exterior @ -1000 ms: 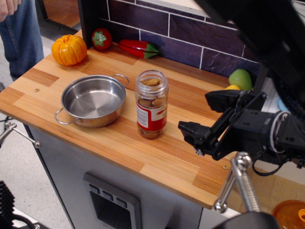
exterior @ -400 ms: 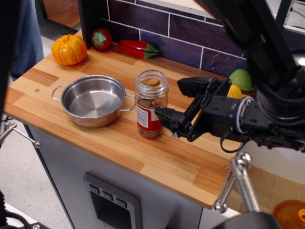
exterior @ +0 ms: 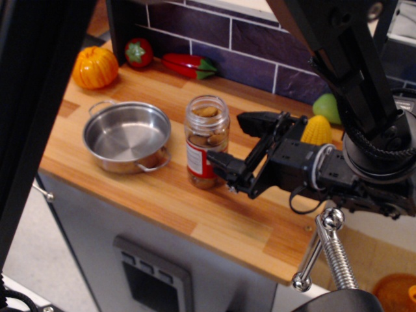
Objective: Pour almonds in pot
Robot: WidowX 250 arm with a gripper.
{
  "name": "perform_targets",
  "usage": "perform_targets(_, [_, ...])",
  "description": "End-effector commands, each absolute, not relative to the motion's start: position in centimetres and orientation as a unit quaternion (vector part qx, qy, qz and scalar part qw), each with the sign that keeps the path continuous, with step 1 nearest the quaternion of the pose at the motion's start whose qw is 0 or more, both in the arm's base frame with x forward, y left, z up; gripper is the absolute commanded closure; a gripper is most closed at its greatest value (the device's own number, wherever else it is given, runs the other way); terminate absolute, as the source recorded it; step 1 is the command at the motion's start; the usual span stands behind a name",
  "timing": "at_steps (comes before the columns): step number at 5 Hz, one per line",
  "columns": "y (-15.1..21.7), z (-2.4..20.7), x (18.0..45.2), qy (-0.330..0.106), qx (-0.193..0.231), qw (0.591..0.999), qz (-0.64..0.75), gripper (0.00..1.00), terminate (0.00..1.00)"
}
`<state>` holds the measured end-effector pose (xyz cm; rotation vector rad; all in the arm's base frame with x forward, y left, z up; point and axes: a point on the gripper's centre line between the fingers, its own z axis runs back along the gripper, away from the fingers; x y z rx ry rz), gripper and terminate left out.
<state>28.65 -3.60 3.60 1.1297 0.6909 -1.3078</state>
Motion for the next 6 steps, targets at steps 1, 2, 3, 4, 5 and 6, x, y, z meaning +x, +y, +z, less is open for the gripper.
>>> perform_targets(1, [-1.8, 4.5, 29.5, 0.302, 0.480, 0.614, -0.549, 0.00, 0.00])
perform_targets(2, [-0.4, 4.6, 29.9, 0.313, 0.475, 0.616, -0.545, 0.00, 0.00])
perform_targets(3, [0.8, 4.6, 30.2, 0.323, 0.471, 0.616, -0.543, 0.00, 0.00])
perform_targets(4, [1.8, 5.0, 30.3, 0.336, 0.462, 0.619, -0.538, 0.00, 0.00])
perform_targets(5, [2.2, 5.7, 30.2, 0.334, 0.454, 0.621, -0.545, 0.00, 0.00])
perform_targets(6, [1.8, 6.9, 30.3, 0.313, 0.448, 0.631, -0.550, 1.00, 0.00])
